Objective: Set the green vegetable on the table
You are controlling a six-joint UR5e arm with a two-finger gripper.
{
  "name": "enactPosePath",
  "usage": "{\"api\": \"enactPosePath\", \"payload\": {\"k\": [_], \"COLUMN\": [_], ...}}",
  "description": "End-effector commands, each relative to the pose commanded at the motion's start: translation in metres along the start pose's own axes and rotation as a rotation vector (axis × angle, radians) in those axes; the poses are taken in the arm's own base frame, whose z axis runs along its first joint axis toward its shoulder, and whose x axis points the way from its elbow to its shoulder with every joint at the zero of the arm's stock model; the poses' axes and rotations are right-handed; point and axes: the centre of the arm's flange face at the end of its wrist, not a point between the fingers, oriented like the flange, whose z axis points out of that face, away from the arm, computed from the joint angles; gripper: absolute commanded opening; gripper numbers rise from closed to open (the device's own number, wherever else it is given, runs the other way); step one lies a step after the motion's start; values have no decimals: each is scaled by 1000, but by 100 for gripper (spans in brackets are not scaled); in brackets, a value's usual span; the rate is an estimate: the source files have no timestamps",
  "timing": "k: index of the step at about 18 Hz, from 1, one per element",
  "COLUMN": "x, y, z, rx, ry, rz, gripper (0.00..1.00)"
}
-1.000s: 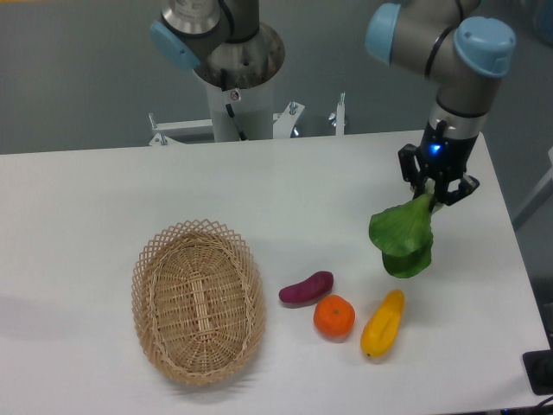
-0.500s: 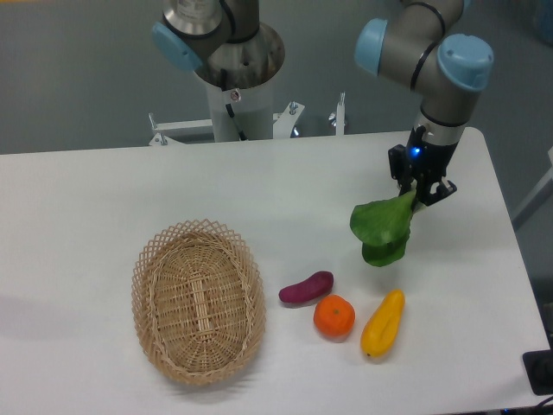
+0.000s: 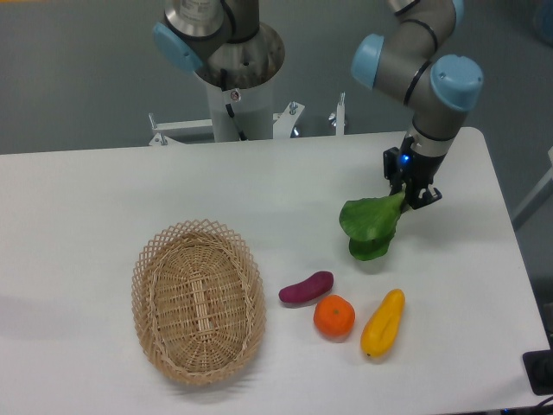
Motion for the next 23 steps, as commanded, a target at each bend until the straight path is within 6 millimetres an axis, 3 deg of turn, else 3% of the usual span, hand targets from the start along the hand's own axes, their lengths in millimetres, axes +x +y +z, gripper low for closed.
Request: {"api": "enactPosePath", "payload": {"k": [1, 2, 6, 11, 14, 23], "x": [-1, -1, -1, -14, -14, -56], "y": [0, 1, -1, -10, -14, -11], "z": [-2, -6, -30, -86, -117, -205], "rx": [-4, -9, -26, -47, -45, -114], "ry": [-11, -20, -62, -167, -228, -337], "rz": [0, -3, -61, -271, -307, -297], "gripper": [95, 100, 100, 100, 100, 100]}}
